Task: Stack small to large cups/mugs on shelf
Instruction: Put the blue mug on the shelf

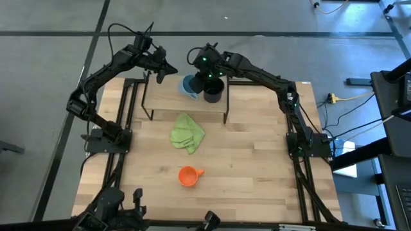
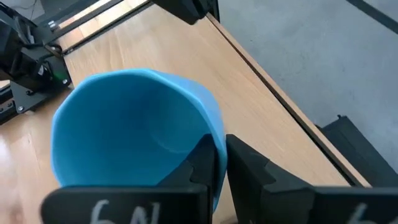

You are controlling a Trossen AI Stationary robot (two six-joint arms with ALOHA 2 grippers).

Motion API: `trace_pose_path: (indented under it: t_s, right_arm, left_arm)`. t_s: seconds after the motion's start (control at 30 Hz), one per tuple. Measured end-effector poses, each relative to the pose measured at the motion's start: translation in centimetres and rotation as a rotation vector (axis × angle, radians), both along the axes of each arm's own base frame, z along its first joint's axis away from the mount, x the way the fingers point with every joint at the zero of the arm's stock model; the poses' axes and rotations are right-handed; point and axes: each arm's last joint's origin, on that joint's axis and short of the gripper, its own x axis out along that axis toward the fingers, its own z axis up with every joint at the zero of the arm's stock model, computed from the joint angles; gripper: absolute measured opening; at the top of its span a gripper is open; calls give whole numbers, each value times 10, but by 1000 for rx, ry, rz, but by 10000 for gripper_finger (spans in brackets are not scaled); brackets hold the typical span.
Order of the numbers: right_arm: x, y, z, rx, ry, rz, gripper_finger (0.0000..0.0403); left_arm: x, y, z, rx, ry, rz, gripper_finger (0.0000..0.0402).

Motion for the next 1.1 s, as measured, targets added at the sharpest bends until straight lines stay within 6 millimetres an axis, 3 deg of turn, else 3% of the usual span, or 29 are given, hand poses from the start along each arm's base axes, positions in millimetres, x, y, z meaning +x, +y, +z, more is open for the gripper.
trace_pose_path:
  t_s: [0.7,1.1]
  right_arm:
    - [2,0,-1,17,-12,8,37]
    - [2,0,-1,39,-27,-9,37]
  left_arm:
    - [1,1,2,15,-31,-23,27]
    - [17,2,0,47,-37,-25,27]
